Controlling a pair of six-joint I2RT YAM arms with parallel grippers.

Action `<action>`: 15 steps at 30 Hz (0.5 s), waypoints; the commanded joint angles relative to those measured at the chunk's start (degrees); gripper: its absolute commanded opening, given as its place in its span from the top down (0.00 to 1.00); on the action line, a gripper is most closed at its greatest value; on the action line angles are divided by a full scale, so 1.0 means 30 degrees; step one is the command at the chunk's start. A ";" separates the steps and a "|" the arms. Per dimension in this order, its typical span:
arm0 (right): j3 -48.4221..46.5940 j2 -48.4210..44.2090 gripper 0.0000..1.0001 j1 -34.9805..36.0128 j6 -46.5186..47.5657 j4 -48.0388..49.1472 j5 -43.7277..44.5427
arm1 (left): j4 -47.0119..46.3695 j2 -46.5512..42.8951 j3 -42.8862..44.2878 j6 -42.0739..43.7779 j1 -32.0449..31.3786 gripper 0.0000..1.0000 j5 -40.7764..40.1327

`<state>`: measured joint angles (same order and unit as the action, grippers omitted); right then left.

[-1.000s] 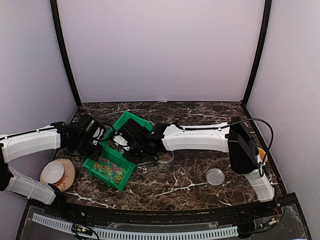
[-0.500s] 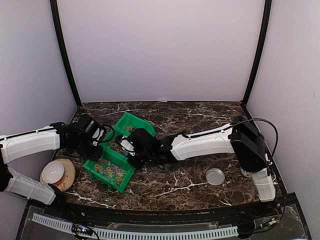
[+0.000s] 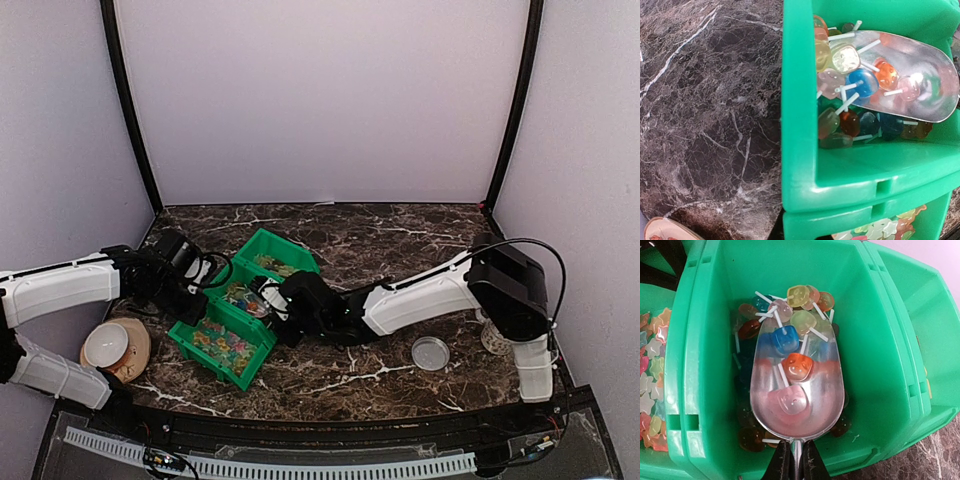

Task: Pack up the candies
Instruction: Scoop the fake candies from the plate.

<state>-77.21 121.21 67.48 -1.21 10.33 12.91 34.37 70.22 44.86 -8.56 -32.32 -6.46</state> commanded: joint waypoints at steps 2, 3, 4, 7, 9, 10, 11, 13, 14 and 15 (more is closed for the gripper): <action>0.0797 -0.1075 1.00 -0.0100 -0.0299 0.1042 0.0259 | -0.2211 -0.1006 0.0391 0.0005 -0.0040 1.00 0.0670; 0.0928 -0.1187 1.00 -0.0092 -0.0291 0.1150 0.0293 | -0.2204 -0.1031 0.0386 -0.0016 0.0001 1.00 0.0664; 0.1099 -0.1362 1.00 -0.0087 -0.0272 0.1303 0.0359 | -0.2214 -0.1020 0.0356 -0.0007 -0.0008 1.00 0.0678; 0.1712 -0.1963 1.00 -0.0108 -0.0186 0.1956 0.0403 | -0.2199 -0.0966 0.0355 -0.0011 0.0027 1.00 0.0651; 0.2062 -0.2352 1.00 -0.0126 -0.0171 0.2173 0.0414 | -0.2170 -0.0936 0.0359 0.0016 0.0035 1.00 0.0637; 0.2178 -0.2501 1.00 -0.0139 -0.0114 0.2269 0.0415 | -0.2170 -0.0913 0.0375 0.0033 0.0047 1.00 0.0568; 0.2295 -0.2607 1.00 -0.0115 -0.0096 0.2336 0.0407 | -0.2148 -0.0906 0.0385 0.0039 0.0049 1.00 0.0527; 0.2573 -0.2814 1.00 -0.0129 -0.0037 0.2609 0.0372 | -0.2140 -0.0876 0.0388 0.0041 0.0053 1.00 0.0489; 0.2721 -0.2928 1.00 -0.0139 -0.0010 0.2778 0.0384 | -0.2140 -0.0861 0.0386 0.0058 0.0064 1.00 0.0469; 0.2846 -0.3012 1.00 -0.0130 0.0018 0.2923 0.0381 | -0.2148 -0.0863 0.0389 0.0042 0.0051 1.00 0.0477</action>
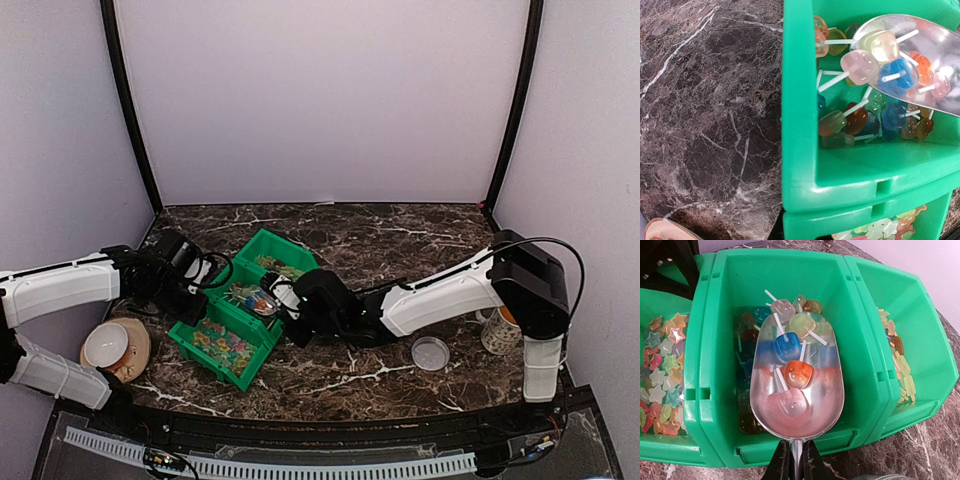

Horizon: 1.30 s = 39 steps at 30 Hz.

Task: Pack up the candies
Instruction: Scoop the fake candies from the plate, then place the fake candies in the packing box.

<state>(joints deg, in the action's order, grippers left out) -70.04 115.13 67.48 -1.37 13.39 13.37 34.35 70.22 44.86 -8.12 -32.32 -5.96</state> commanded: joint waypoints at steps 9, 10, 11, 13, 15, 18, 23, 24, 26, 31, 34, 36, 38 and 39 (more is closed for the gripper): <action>0.1164 -0.1784 1.00 -0.0123 0.0246 0.2444 0.0686 | -0.2104 -0.0846 0.0378 -0.0076 0.0051 1.00 0.0161; 0.1201 -0.1913 1.00 -0.0139 0.0272 0.2491 0.0747 | -0.2104 -0.0843 0.0373 -0.0076 0.0053 1.00 0.0157; 0.1213 -0.2080 1.00 -0.0122 0.0279 0.2592 0.0791 | -0.2111 -0.0846 0.0395 -0.0055 0.0057 1.00 0.0152; 0.2014 -0.2400 1.00 -0.0143 0.0300 0.2796 0.0868 | -0.2104 -0.0847 0.0386 -0.0074 0.0050 1.00 0.0114; 0.2443 -0.2698 1.00 -0.0157 0.0300 0.3119 0.0934 | -0.2104 -0.0843 0.0415 -0.0077 0.0051 1.00 0.0118; 0.3211 -0.3145 1.00 -0.0147 0.0194 0.3810 0.1019 | -0.2105 -0.0815 0.0427 -0.0065 0.0064 1.00 0.0089; 0.4010 -0.3430 1.00 -0.0316 -0.0507 0.4917 -0.0042 | -0.2133 -0.0795 0.0443 -0.0061 0.0093 1.00 0.0124; 0.4126 -0.3521 1.00 -0.0317 -0.0522 0.5063 -0.0146 | -0.2133 -0.0774 0.0436 -0.0071 0.0080 1.00 0.0123; 0.4382 -0.3725 1.00 -0.0318 -0.0517 0.5446 -0.0184 | -0.2133 -0.0788 0.0428 -0.0077 0.0076 1.00 0.0152; 0.5408 -0.4661 1.00 -0.0317 -0.0109 0.6463 0.0073 | -0.2133 -0.0733 0.0444 -0.0075 0.0079 1.00 0.0162; 0.6085 -0.5172 1.00 -0.0332 0.0118 0.6994 0.0374 | -0.2133 -0.0701 0.0461 -0.0073 0.0079 1.00 0.0156; 0.6372 -0.5359 1.00 -0.0324 0.0219 0.7098 0.0740 | -0.2133 -0.0700 0.0498 -0.0061 0.0080 1.00 0.0148; 0.6696 -0.5600 1.00 -0.0319 0.0290 0.7149 0.1012 | -0.2133 -0.0700 0.0497 -0.0054 0.0079 1.00 0.0156; 0.6943 -0.5745 1.00 -0.0324 0.0307 0.7243 0.1212 | -0.2148 -0.0700 0.0480 -0.0037 0.0097 1.00 0.0167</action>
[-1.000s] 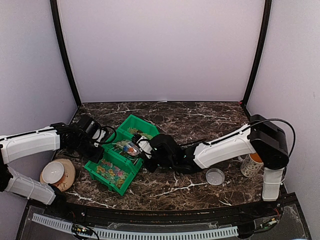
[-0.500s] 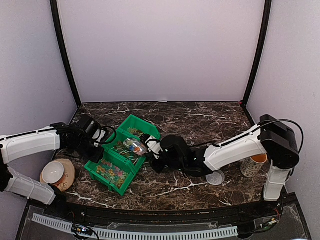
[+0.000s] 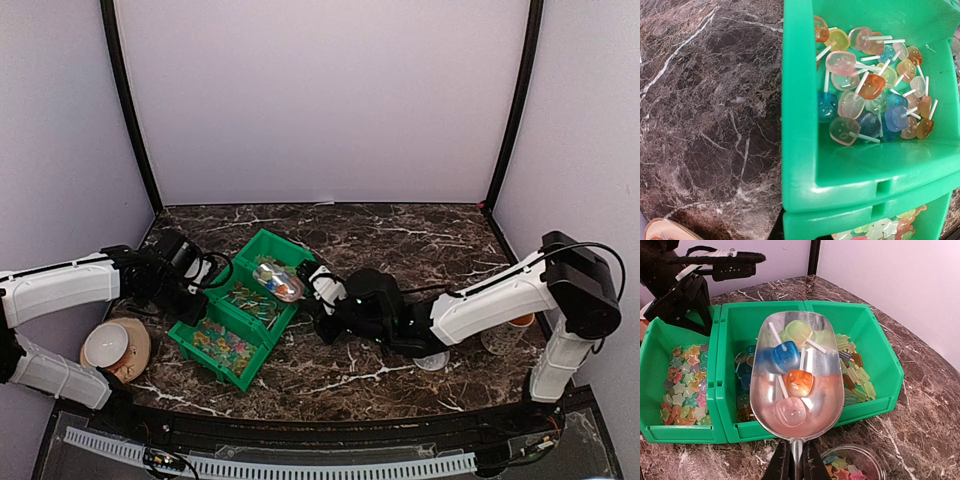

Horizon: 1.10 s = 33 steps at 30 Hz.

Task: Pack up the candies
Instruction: Place the fake candies in the packing box.

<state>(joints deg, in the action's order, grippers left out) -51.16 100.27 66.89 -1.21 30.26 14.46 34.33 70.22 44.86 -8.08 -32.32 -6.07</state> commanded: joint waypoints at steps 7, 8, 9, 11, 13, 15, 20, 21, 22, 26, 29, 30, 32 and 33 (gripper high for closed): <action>0.2064 -0.1685 1.00 -0.0160 0.0371 0.2801 0.1936 | -0.2173 -0.0685 0.0489 -0.0061 0.0107 1.00 0.0286; 0.2171 -0.1733 1.00 -0.0158 0.0353 0.2939 0.1947 | -0.2160 -0.0684 0.0493 -0.0062 0.0108 1.00 0.0267; 0.2316 -0.1813 1.00 -0.0165 0.0306 0.3172 0.1933 | -0.2155 -0.0698 0.0494 -0.0047 0.0108 1.00 0.0272; 0.2662 -0.1933 1.00 -0.0171 0.0168 0.3737 0.1945 | -0.2149 -0.0718 0.0507 -0.0062 0.0109 1.00 0.0238; 0.2839 -0.2042 1.00 -0.0166 0.0006 0.4020 0.1924 | -0.2156 -0.0755 0.0485 -0.0047 0.0108 1.00 0.0236; 0.2618 -0.1903 1.00 -0.0152 0.0049 0.3623 0.1991 | -0.2129 -0.0759 0.0441 -0.0061 0.0113 1.00 0.0213; 0.2460 -0.2643 1.00 -0.0150 -0.0011 0.1801 0.2468 | -0.2096 -0.0809 0.0434 -0.0058 0.0123 1.00 0.0133; 0.2550 -0.2809 1.00 -0.0160 -0.0083 0.1408 0.2581 | -0.2115 -0.0816 0.0443 -0.0061 0.0110 1.00 0.0138; 0.2594 -0.3383 1.00 -0.0158 -0.0191 0.0849 0.2690 | -0.2106 -0.0817 0.0440 -0.0043 0.0108 1.00 0.0124; 0.2452 -0.4645 1.00 -0.0164 -0.0641 -0.1733 0.2911 | -0.2100 -0.0817 0.0488 -0.0031 0.0111 1.00 0.0169; 0.1914 -0.5174 1.00 -0.0173 -0.1065 -0.4337 0.3145 | -0.2064 -0.0868 0.0540 -0.0055 0.0108 1.00 0.0199; 0.1731 -0.5290 1.00 -0.0167 -0.1204 -0.5248 0.3174 | -0.2015 -0.0937 0.0580 -0.0076 0.0108 1.00 0.0208; 0.1384 -0.5607 1.00 -0.0123 -0.1530 -0.7131 0.3205 | -0.2029 -0.1109 0.0598 -0.0159 0.0116 1.00 0.0372; 0.1291 -0.5791 1.00 -0.0113 -0.1731 -0.7802 0.3207 | -0.2011 -0.1198 0.0650 -0.0231 0.0123 1.00 0.0607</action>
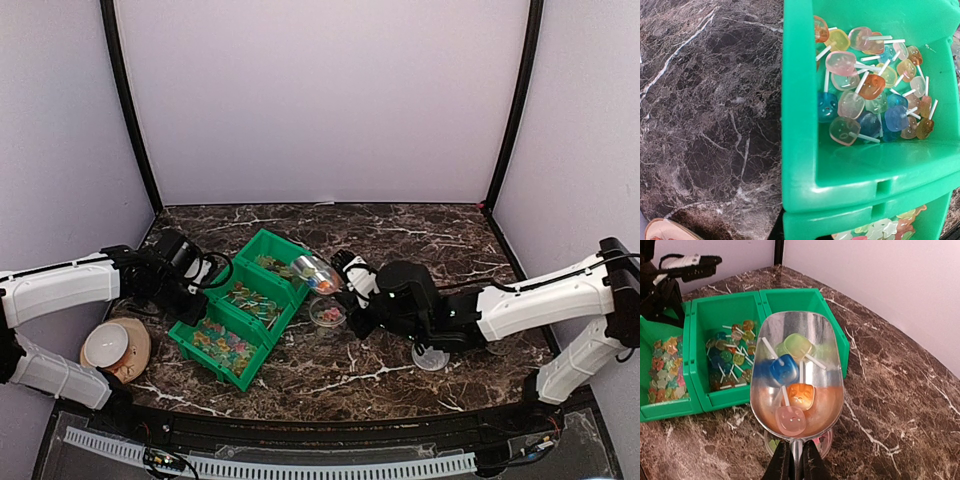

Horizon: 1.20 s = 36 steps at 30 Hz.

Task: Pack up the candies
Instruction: Place the fake candies in the packing box.

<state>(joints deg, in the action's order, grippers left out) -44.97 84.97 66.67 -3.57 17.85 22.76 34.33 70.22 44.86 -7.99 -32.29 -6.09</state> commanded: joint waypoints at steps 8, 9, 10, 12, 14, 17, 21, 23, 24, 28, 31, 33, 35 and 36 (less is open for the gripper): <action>-0.0813 -0.2329 1.00 0.0287 -0.2254 -0.7257 0.0882 | -0.1530 -0.1823 0.1134 -0.0169 0.0100 1.00 0.0748; -0.0868 -0.2471 1.00 0.0313 -0.2367 -0.7702 0.0952 | -0.1685 -0.1811 0.1054 -0.0093 0.0100 1.00 0.0675; -0.0948 -0.2555 1.00 0.0371 -0.2476 -0.8127 0.1049 | -0.1811 -0.1776 0.0949 -0.0069 0.0119 1.00 0.0589; -0.1189 -0.2655 1.00 0.0468 -0.2606 -0.8943 0.1145 | -0.1935 -0.1566 0.0785 -0.0062 0.0105 1.00 0.0439; -0.1451 -0.2646 1.00 0.0575 -0.2731 -0.9746 0.1270 | -0.1991 -0.1371 0.0657 -0.0080 0.0115 1.00 0.0426; -0.1925 -0.2519 1.00 0.0820 -0.2833 -1.0932 0.1467 | -0.2026 -0.1230 0.0559 -0.0062 0.0108 1.00 0.0304; -0.2541 -0.2331 1.00 0.1082 -0.3032 -1.2274 0.1869 | -0.2070 -0.1256 0.0500 -0.0060 0.0101 1.00 0.0009; -0.2883 -0.2196 1.00 0.1194 -0.3124 -1.2911 0.1993 | -0.2068 -0.1206 0.0514 -0.0061 0.0108 1.00 -0.0014; -0.3101 -0.2081 1.00 0.1236 -0.3142 -1.3253 0.2034 | -0.2078 -0.1177 0.0504 -0.0062 0.0101 1.00 0.0001; -0.3837 -0.1592 1.00 0.1466 -0.3163 -1.4480 0.2361 | -0.2055 -0.1114 0.0500 -0.0076 0.0101 1.00 -0.0046; -0.4168 -0.1337 1.00 0.1533 -0.3145 -1.5092 0.2432 | -0.2070 -0.1103 0.0521 -0.0081 0.0109 1.00 -0.0034; -0.4342 -0.1219 1.00 0.1543 -0.3148 -1.5387 0.2425 | -0.2069 -0.1080 0.0515 -0.0090 0.0101 1.00 -0.0054; -0.4536 -0.1076 1.00 0.1573 -0.3152 -1.5685 0.2400 | -0.2083 -0.1059 0.0502 -0.0087 0.0100 1.00 -0.0061; -0.4637 -0.1040 1.00 0.1598 -0.3146 -1.5830 0.2373 | -0.2058 -0.1053 0.0514 -0.0069 0.0104 1.00 -0.0078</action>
<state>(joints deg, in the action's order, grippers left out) -56.25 81.03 70.72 -12.45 -27.59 28.45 34.39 68.34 44.86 -7.70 -32.10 -6.59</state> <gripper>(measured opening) 0.082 0.100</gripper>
